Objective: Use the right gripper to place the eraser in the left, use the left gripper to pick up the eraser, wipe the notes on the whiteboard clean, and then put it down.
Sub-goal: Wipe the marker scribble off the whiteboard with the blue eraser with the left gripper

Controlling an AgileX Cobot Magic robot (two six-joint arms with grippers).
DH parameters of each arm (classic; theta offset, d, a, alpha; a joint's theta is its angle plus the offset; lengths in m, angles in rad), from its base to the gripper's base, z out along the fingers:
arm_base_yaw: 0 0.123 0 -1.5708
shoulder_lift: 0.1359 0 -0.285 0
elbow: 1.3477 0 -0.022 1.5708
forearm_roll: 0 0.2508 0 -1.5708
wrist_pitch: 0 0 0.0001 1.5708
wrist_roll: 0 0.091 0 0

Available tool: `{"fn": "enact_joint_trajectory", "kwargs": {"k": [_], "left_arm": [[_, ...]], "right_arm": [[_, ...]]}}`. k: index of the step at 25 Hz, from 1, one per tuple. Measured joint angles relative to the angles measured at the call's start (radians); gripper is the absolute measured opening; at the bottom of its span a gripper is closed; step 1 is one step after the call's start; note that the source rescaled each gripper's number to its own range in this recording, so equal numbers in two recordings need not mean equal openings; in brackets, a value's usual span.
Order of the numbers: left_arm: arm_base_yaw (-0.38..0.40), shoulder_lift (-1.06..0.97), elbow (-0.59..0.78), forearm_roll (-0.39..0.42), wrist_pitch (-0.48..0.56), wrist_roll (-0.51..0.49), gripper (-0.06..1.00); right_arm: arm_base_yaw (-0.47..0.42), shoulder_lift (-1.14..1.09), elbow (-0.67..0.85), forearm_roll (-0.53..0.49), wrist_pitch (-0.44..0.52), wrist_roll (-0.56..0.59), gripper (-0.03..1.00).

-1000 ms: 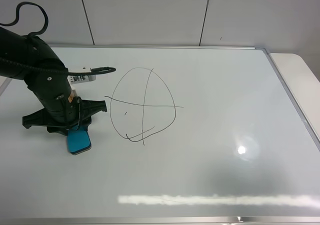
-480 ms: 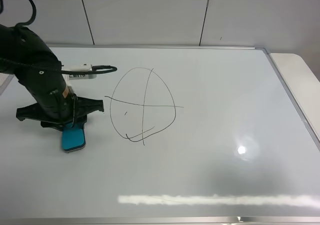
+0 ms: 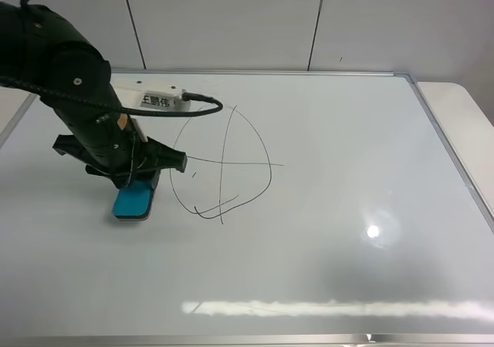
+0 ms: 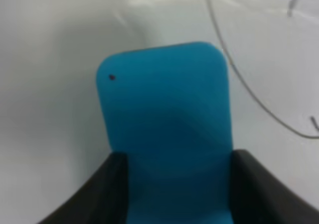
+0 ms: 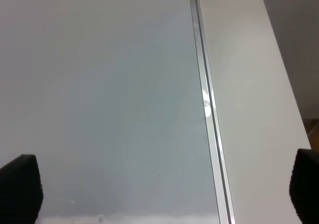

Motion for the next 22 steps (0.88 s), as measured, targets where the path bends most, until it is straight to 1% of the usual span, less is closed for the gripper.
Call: {"fn": "enact_joint_trajectory", "kwargs": {"k": [2,4,9,12,16,22], "left_arm": [[-0.037,0.033,-0.017,-0.004,0.01,0.049,0.01],[-0.082,0.063,-0.03,-0.008,-0.002,0.073,0.01],[-0.206,0.104,-0.039,-0.015,-0.108,0.074,0.01],[-0.249,0.125,-0.039,-0.034,-0.162,0.073,0.01],[-0.259,0.162,-0.039,-0.037,-0.191,0.076,0.01],[-0.232,0.214,-0.052,-0.034,-0.202,0.104,0.01]], "right_arm": [[0.0,0.0,0.0,0.0,0.0,0.0,1.0],[0.0,0.0,0.0,0.0,0.0,0.0,1.0],[0.0,0.0,0.0,0.0,0.0,0.0,1.0],[0.0,0.0,0.0,0.0,0.0,0.0,1.0],[0.0,0.0,0.0,0.0,0.0,0.0,1.0],[0.0,0.0,0.0,0.0,0.0,0.0,1.0]]}}
